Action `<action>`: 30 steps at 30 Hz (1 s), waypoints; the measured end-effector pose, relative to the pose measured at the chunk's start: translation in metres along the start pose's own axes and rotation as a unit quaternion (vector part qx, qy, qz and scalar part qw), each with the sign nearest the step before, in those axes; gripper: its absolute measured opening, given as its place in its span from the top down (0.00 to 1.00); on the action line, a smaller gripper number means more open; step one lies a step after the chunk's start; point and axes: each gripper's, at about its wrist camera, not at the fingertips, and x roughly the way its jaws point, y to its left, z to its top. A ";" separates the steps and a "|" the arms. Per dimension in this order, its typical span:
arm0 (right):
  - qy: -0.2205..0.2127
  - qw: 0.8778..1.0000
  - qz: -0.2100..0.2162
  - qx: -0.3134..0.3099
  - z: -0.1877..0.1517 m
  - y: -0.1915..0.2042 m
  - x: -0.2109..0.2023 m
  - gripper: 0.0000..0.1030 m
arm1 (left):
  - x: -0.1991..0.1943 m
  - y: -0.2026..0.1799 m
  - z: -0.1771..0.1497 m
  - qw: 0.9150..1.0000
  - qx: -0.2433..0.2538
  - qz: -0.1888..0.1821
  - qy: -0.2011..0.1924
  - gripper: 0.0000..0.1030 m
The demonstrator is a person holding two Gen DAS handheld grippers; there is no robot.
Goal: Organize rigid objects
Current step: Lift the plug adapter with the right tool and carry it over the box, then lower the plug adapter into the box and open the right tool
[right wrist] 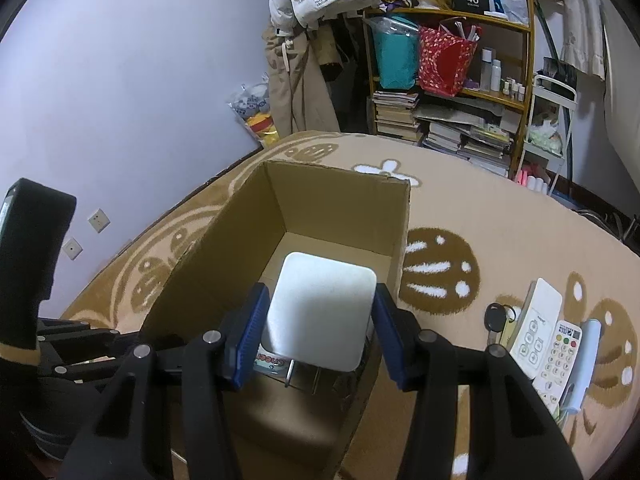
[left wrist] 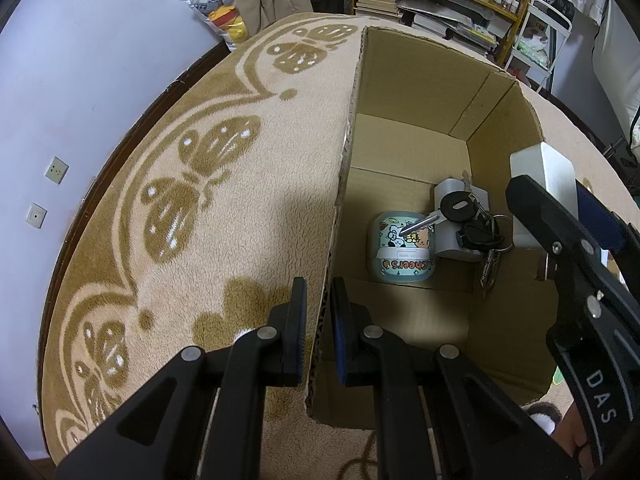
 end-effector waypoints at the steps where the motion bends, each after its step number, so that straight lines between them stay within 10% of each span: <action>1: 0.001 1.000 0.000 0.001 0.000 0.000 0.000 0.46 | 0.000 0.000 0.000 1.000 0.000 0.000 0.000 0.89; 23: 0.003 1.000 -0.006 -0.005 0.000 0.005 0.003 0.45 | 0.000 -0.001 0.000 1.000 -0.002 -0.003 0.000 0.89; 30: -0.026 1.000 -0.016 -0.004 0.006 -0.002 -0.011 0.25 | -0.002 0.000 -0.001 1.000 -0.006 -0.004 -0.001 0.88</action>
